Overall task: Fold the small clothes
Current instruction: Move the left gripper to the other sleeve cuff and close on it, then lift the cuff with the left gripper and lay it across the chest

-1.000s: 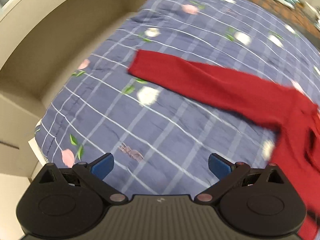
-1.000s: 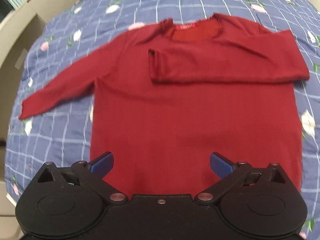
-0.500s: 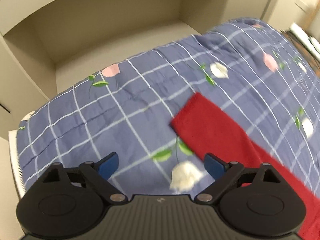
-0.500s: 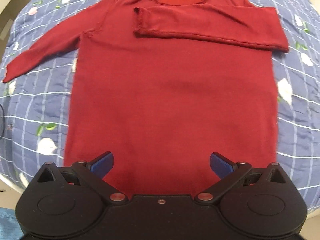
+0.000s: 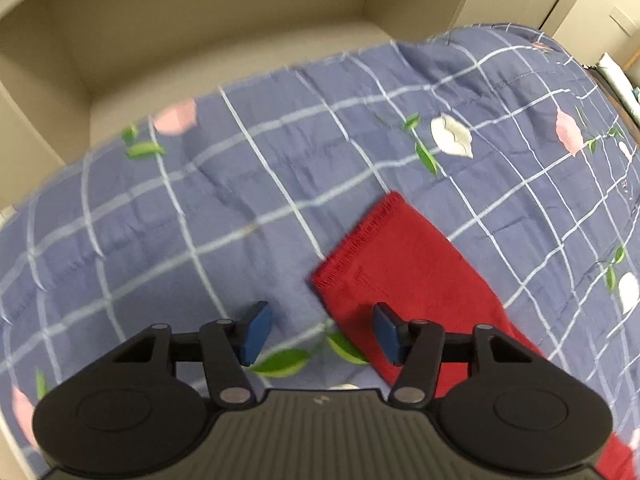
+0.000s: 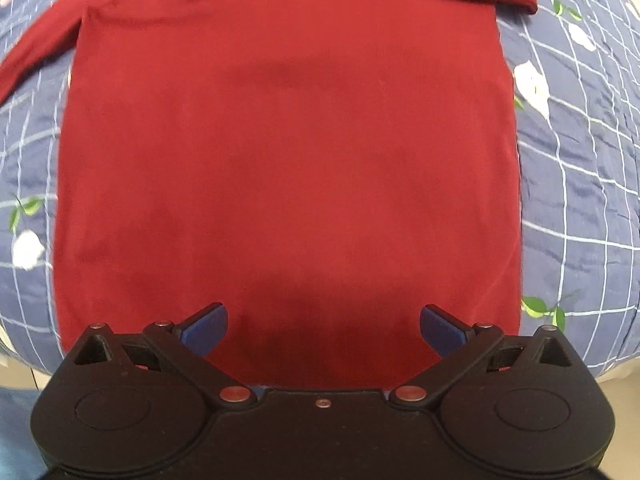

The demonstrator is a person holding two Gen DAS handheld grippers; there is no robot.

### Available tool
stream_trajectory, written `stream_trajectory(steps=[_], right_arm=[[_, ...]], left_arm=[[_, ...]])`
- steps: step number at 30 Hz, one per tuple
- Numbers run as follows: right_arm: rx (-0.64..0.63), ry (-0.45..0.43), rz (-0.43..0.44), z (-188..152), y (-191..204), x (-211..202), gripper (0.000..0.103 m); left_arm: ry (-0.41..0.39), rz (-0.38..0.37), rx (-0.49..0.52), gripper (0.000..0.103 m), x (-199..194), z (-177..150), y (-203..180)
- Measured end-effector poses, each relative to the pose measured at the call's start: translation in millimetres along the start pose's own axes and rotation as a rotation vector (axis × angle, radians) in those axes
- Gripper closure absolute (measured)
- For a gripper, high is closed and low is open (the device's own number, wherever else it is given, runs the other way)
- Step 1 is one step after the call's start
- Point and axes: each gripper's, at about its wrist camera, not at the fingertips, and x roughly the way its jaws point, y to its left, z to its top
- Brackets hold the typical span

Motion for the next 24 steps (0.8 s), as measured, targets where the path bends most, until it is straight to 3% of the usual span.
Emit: stream_trajectory(steps=[3, 5, 6, 7, 8, 9, 16, 24], right_arm=[[-0.017, 0.016, -0.012, -2.9, -1.4, 3.9, 0.001], [-0.020, 0.017, -0.018, -3.9, -3.2, 4.7, 0.001], [-0.018, 0.016, -0.020, -4.3, -4.3, 4.7, 0.001], [-0.014, 0.014, -0.021, -4.9, -5.6, 4.6, 0.001], [-0.009, 0.012, -0.022, -5.6, -6.3, 4.5, 0.001], [-0.003, 0.011, -0.024, -6.3, -6.8, 4.3, 0.001], [0.003, 0.012, -0.045, -10.4, -3.5, 11.4, 0.001], [0.010, -0.024, -0.005, -18.7, -16.8, 17.6, 0.001]], left_arm=[[0.001, 0.018, -0.016, 0.045, 2.4, 0.4, -3.1], [-0.003, 0.040, -0.012, 0.062, 2.1, 0.5, -5.6], [-0.003, 0.051, -0.006, 0.066, 1.9, 0.6, -6.8], [-0.007, 0.053, 0.006, 0.078, 1.0, 0.5, -8.4], [-0.021, 0.046, 0.024, 0.098, -1.5, 0.1, -11.0], [-0.038, 0.035, 0.040, 0.103, -5.4, -0.9, -13.2], [-0.170, -0.032, 0.174, 0.103, -46.0, -11.6, -35.1], [-0.306, -0.114, 0.324, 0.103, -104.9, -33.9, -62.4]])
